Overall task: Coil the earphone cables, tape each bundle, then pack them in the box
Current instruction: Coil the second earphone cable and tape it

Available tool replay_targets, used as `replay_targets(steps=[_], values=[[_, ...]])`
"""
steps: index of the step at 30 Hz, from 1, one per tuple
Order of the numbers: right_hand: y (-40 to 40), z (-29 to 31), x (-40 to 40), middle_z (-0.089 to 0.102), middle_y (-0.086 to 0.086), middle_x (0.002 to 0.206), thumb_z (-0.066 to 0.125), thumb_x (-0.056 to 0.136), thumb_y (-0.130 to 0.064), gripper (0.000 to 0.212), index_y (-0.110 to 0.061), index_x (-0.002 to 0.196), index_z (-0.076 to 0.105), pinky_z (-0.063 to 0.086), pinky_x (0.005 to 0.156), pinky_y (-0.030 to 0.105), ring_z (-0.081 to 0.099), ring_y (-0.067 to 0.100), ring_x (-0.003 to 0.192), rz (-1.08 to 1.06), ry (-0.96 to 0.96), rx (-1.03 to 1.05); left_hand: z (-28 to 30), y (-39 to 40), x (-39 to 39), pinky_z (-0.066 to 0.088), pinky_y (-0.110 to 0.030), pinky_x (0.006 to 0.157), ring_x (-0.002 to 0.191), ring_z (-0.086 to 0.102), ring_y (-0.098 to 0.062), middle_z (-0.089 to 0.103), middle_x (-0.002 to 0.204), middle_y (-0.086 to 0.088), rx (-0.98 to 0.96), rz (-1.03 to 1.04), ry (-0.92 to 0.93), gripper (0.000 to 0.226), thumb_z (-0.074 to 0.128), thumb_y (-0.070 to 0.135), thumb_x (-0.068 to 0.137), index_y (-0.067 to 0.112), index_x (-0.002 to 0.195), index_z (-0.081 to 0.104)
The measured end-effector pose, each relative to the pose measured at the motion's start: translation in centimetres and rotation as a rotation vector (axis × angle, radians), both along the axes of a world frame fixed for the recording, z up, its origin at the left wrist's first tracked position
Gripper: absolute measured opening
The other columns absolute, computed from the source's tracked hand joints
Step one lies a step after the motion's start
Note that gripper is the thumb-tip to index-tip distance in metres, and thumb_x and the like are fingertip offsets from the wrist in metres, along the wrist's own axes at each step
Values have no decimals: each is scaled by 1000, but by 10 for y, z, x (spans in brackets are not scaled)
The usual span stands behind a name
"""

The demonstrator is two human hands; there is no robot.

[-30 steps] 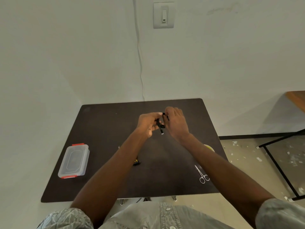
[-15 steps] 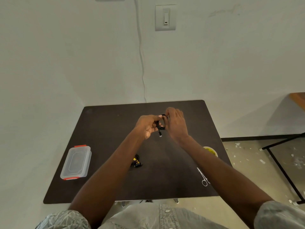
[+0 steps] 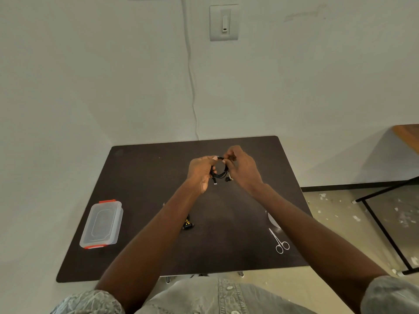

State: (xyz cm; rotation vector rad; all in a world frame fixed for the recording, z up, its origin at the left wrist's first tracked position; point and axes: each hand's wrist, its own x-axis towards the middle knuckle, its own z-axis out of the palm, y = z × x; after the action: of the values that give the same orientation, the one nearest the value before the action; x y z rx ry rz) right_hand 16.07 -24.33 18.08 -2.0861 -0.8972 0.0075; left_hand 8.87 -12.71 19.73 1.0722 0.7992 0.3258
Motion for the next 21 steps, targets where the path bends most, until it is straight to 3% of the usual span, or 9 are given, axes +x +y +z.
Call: replay_targets(steps=[11,14,17,21], values=[[2,5,-4,65,-4,85,58,89,-5,16,-19,92,50,51,74,36,62,14,80,-38,73,138,-7,2,1,36,-20,50,54,40,-8,62,82,-6,86,-92,-39,24,50,-3,92,7,90,73],[2,5,-2,64,-1,85,55,87,1,15,-13,94,53,52,75,36,61,14,81,1,93,156,-6,4,0,35,-23,52,54,39,-9,62,68,1,108,-117,-31,26,49,-5,91,6,89,72],[3,8,0,66,0,85,60,87,-1,12,-10,93,56,53,76,30,63,12,81,-8,203,182,-5,6,-2,34,-25,55,55,39,-9,57,57,6,123,-148,-21,25,49,-4,92,7,88,72],[3,17,5,69,1,81,71,81,-1,19,-7,94,59,53,74,26,64,9,73,-48,512,273,-3,10,-6,33,-24,56,58,43,-9,56,68,-2,113,-187,-35,24,50,-4,91,6,89,72]])
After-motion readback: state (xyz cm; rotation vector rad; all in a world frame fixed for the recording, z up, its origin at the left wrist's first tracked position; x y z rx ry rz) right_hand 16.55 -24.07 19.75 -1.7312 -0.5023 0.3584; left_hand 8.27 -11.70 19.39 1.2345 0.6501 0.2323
